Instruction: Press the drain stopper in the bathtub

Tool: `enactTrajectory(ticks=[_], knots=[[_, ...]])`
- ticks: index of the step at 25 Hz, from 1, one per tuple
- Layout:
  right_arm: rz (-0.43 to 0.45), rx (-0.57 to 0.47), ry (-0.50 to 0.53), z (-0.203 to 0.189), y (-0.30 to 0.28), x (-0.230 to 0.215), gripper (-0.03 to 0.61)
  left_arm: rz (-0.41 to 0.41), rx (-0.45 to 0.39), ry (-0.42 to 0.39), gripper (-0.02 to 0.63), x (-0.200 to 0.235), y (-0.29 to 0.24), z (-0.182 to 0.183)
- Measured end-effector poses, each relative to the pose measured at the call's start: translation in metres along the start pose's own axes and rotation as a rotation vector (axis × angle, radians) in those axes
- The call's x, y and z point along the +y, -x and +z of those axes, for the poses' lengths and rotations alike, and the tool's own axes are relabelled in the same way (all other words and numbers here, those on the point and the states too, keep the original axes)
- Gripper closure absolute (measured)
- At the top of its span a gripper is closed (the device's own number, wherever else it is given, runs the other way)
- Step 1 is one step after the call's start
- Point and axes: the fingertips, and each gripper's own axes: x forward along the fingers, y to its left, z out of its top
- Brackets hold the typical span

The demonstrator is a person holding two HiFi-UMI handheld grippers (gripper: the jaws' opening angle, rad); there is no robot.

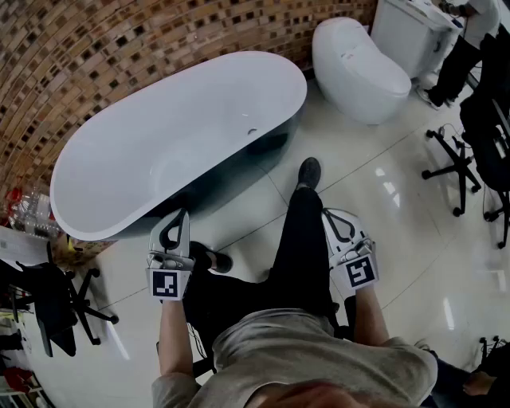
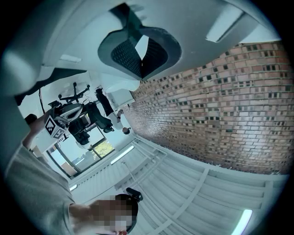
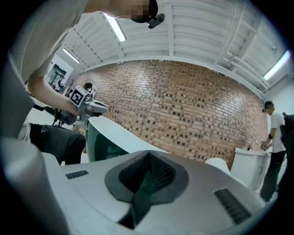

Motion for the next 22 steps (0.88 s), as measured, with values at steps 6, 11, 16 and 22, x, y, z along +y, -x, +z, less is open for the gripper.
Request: enactTrajectory(ticks=[6,11,16,22], knots=[[0.083,-0.01,0.132,-0.021,-0.053,-0.077,0.578,0.026,-0.028,-0.041,0.604,-0.003,-0.083,0.012],[0.217,-0.028,0.129,-0.032,-0.113,-0.127,0.578,0.117,0.01,-0.044,0.604,0.003,-0.115,0.014],[0.357,-0.072,0.151,-0.036,-0.173,-0.169,0.578,0.235,-0.038,-0.034,0.604,0.007,-0.143,0.028],[0.475,-0.107,0.169,-0.044,-0.211,-0.217,0.578,0.304,0.089,0.018,0.604,-0.016,-0.171,0.003]])
